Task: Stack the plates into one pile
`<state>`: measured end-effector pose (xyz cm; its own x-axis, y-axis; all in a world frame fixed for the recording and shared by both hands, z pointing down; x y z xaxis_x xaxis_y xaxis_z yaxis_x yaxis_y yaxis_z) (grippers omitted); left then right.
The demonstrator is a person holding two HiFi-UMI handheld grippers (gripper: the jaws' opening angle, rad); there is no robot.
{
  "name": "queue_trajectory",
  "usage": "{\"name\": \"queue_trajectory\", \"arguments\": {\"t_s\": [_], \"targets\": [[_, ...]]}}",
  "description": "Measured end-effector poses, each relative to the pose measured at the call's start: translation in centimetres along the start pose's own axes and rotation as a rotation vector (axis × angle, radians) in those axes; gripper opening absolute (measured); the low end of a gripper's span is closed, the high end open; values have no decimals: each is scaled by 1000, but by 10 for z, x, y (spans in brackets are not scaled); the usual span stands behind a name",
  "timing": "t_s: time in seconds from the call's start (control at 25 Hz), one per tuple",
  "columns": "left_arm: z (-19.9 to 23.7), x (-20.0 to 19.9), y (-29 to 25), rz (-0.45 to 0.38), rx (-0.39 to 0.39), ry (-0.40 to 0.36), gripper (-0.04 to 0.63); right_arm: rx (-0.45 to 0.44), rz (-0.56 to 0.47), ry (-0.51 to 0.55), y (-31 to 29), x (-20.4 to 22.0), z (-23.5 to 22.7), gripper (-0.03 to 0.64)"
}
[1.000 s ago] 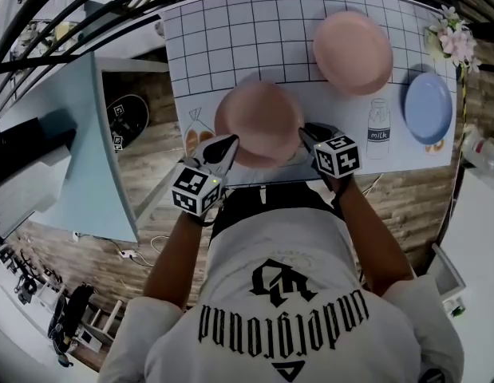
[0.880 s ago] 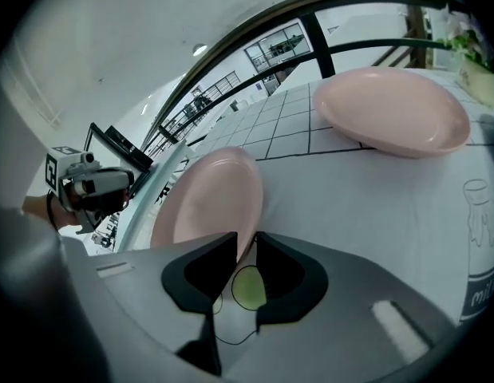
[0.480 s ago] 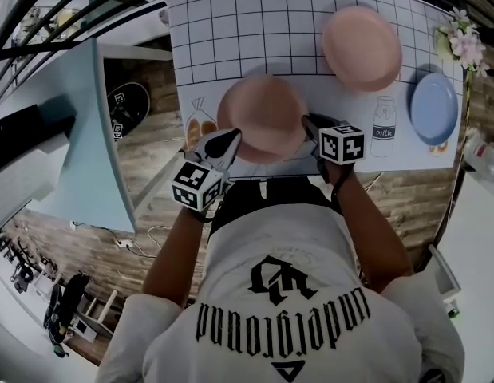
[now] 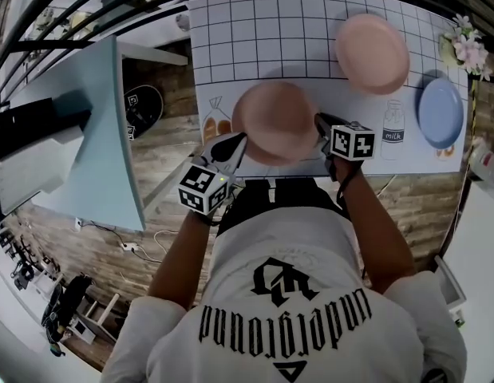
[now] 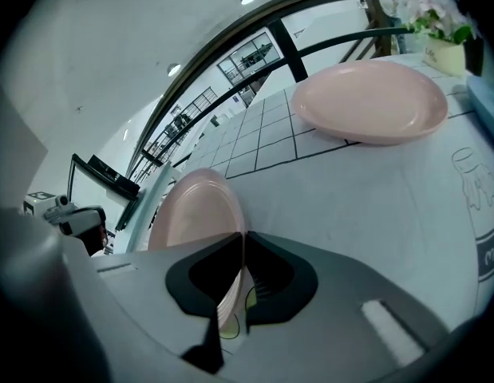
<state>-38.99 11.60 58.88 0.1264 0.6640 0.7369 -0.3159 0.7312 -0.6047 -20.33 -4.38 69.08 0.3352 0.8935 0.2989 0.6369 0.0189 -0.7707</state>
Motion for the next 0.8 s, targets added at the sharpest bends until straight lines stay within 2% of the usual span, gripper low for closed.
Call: {"name": "queue_trajectory", "arguments": {"t_s": [0.32, 0.8], "targets": [[5, 0, 42, -52, -5, -21, 49, 22, -79, 39, 26, 1, 25, 25], [4, -19, 116, -162, 40, -130, 49, 44, -272, 74, 92, 15, 95, 25]]}}
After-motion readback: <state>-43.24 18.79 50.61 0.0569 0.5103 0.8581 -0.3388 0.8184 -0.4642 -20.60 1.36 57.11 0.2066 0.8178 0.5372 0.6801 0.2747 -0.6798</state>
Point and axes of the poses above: the fingertips, and each gripper's own axes: y backward along the fingers, z to its left, x out of its underside, the point moved 4 cm from there along y, backward along the fingers, and after that the axes turned 7 degrees about -y, right-handed, at the moved point
